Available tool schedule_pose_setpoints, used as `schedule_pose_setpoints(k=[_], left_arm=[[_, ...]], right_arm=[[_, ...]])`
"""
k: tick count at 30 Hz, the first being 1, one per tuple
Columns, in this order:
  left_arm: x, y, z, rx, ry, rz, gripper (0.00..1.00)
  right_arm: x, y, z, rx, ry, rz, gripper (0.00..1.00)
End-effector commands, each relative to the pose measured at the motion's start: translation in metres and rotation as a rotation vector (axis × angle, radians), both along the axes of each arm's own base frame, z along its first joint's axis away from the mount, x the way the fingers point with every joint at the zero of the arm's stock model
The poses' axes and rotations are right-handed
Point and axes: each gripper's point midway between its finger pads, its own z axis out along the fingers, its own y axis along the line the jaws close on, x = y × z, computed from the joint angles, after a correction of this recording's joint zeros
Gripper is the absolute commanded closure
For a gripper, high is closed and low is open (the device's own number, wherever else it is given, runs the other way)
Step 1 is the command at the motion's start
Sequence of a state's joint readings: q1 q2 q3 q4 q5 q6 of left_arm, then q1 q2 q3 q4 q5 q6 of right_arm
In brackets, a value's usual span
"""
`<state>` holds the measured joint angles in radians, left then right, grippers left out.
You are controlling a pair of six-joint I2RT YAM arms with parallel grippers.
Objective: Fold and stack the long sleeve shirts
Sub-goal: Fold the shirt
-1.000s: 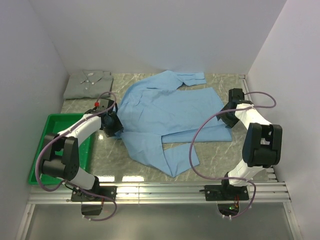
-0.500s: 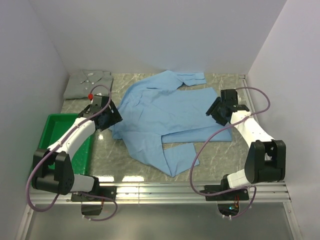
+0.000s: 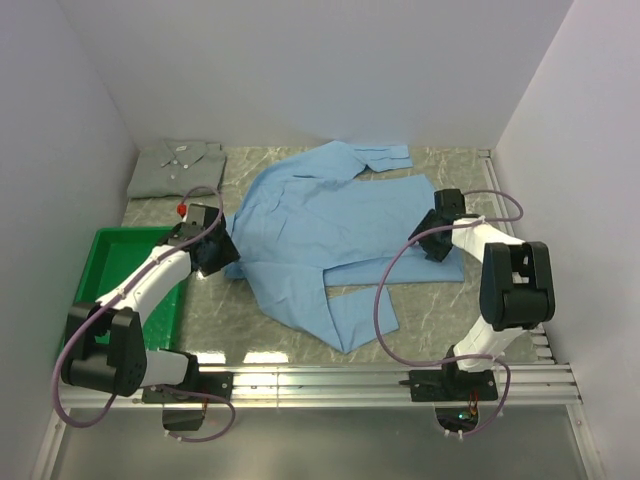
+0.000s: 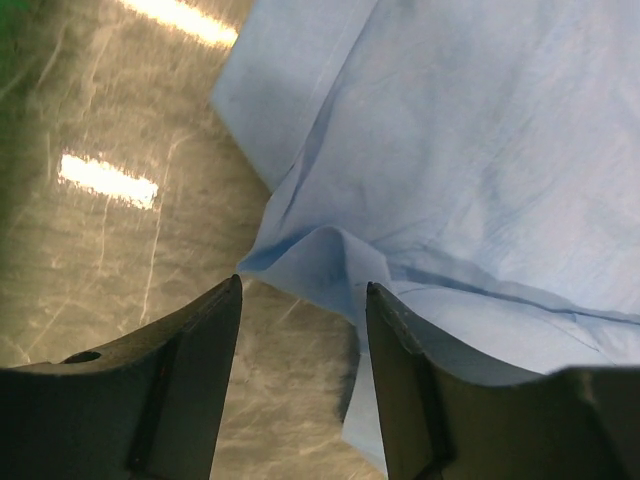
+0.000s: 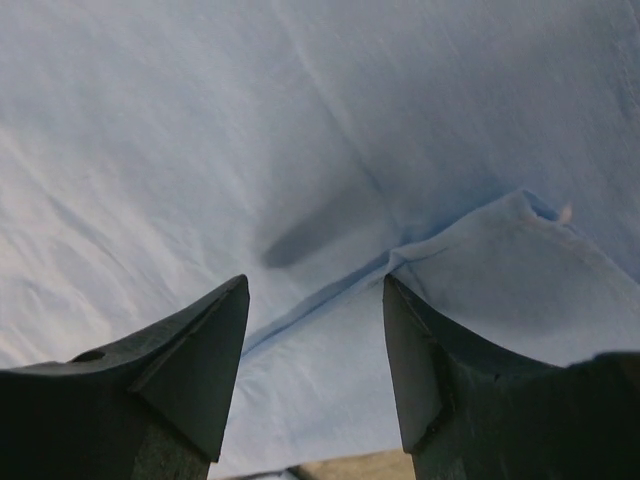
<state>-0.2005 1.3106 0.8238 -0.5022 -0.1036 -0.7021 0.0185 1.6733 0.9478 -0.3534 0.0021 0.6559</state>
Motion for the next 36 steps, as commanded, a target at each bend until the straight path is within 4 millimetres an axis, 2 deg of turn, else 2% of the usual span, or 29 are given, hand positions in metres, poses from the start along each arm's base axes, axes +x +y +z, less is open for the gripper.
schedule_pose_setpoints(k=[1, 2, 5, 6, 9, 10, 11, 13, 15, 16, 17, 19, 20, 23, 24, 31, 36], left_arm=[[-0.007, 0.005, -0.004, 0.004, 0.014, 0.045, 0.41], [-0.009, 0.008, -0.004, 0.010, 0.016, 0.060, 0.38], [-0.011, 0.013, -0.006, 0.012, 0.024, 0.085, 0.34], [-0.012, 0.013, -0.008, 0.011, 0.029, 0.085, 0.34], [-0.016, 0.015, -0.013, 0.002, 0.056, 0.090, 0.33], [-0.016, 0.015, -0.013, 0.002, 0.057, 0.086, 0.32], [-0.015, 0.017, -0.012, 0.002, 0.056, 0.087, 0.32], [-0.012, 0.019, -0.006, 0.010, 0.039, 0.082, 0.31], [-0.008, 0.023, -0.001, 0.016, 0.019, 0.083, 0.30], [-0.003, 0.025, 0.006, 0.027, 0.000, 0.083, 0.30], [-0.002, 0.028, 0.009, 0.034, -0.008, 0.086, 0.29], [0.004, 0.033, 0.016, 0.055, -0.036, 0.091, 0.28], [0.006, 0.034, 0.018, 0.059, -0.045, 0.093, 0.26], [0.012, 0.036, 0.023, 0.066, -0.073, 0.096, 0.24], [0.013, 0.037, 0.026, 0.068, -0.083, 0.099, 0.23], [0.012, 0.044, 0.023, 0.092, -0.101, 0.113, 0.20], [0.014, 0.045, 0.026, 0.083, -0.116, 0.120, 0.12]], right_arm=[[0.025, -0.007, 0.017, -0.030, -0.084, 0.008, 0.37], [0.025, -0.009, 0.020, -0.059, -0.092, 0.027, 0.37], [0.026, 0.005, 0.051, -0.123, -0.185, 0.117, 0.34], [0.022, 0.023, 0.069, -0.136, -0.234, 0.179, 0.33], [0.008, 0.055, 0.095, -0.190, -0.302, 0.345, 0.30], [-0.004, 0.083, 0.099, -0.206, -0.318, 0.474, 0.30], [-0.013, 0.095, 0.105, -0.202, -0.338, 0.543, 0.29], [-0.047, 0.136, 0.097, -0.171, -0.312, 0.770, 0.29], [-0.077, 0.157, 0.089, -0.158, -0.283, 0.914, 0.29], [-0.093, 0.160, 0.081, -0.178, -0.239, 0.975, 0.29], [-0.114, 0.177, 0.078, -0.183, -0.226, 1.069, 0.29], [-0.132, 0.178, 0.072, -0.263, -0.179, 1.123, 0.29], [-0.149, 0.191, 0.071, -0.285, -0.178, 1.197, 0.30], [-0.174, 0.206, 0.072, -0.314, -0.154, 1.313, 0.30], [-0.191, 0.217, 0.069, -0.316, -0.134, 1.385, 0.30], [-0.246, 0.238, 0.053, -0.352, -0.067, 1.604, 0.30], [-0.257, 0.246, 0.036, -0.408, -0.025, 1.670, 0.30]])
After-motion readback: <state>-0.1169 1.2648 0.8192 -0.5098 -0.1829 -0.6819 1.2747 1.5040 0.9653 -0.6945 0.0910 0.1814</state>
